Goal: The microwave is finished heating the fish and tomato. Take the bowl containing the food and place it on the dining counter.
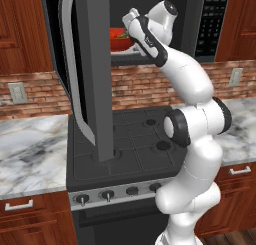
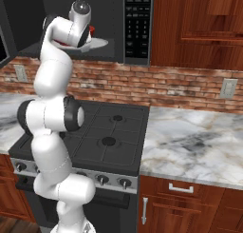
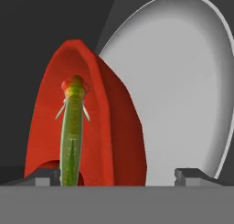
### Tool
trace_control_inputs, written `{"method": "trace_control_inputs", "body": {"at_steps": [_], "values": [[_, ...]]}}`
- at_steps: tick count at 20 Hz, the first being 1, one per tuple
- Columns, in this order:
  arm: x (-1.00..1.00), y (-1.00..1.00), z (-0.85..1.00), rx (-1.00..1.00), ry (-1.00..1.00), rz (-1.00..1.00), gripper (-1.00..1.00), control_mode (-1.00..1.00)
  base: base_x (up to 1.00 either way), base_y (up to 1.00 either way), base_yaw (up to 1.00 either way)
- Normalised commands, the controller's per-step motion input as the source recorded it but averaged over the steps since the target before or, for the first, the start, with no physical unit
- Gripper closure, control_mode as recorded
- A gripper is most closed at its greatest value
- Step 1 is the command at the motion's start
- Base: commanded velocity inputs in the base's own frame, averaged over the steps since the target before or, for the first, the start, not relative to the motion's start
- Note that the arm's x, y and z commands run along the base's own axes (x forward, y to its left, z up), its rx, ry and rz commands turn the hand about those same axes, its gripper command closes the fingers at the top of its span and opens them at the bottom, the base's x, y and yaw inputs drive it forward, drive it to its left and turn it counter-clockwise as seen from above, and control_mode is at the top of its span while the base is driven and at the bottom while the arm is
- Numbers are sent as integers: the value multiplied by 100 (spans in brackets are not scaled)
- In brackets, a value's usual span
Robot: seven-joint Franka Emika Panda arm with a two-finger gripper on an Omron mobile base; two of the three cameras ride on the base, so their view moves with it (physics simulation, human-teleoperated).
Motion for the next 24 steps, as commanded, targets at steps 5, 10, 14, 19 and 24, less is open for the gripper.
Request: {"method": "trace_control_inputs", "body": {"at_steps": [5, 10, 14, 19, 24], "values": [[19, 21, -17, 0, 6, 0, -100, -100, 0, 0, 0], [3, 13, -22, 0, 5, 0, 100, -100, 0, 0, 0], [0, 8, -19, 0, 0, 0, 100, -100, 0, 0, 0], [0, 0, 0, 0, 0, 0, 100, -100, 0, 0, 0], [0, 0, 0, 0, 0, 0, 100, -100, 0, 0, 0]]}}
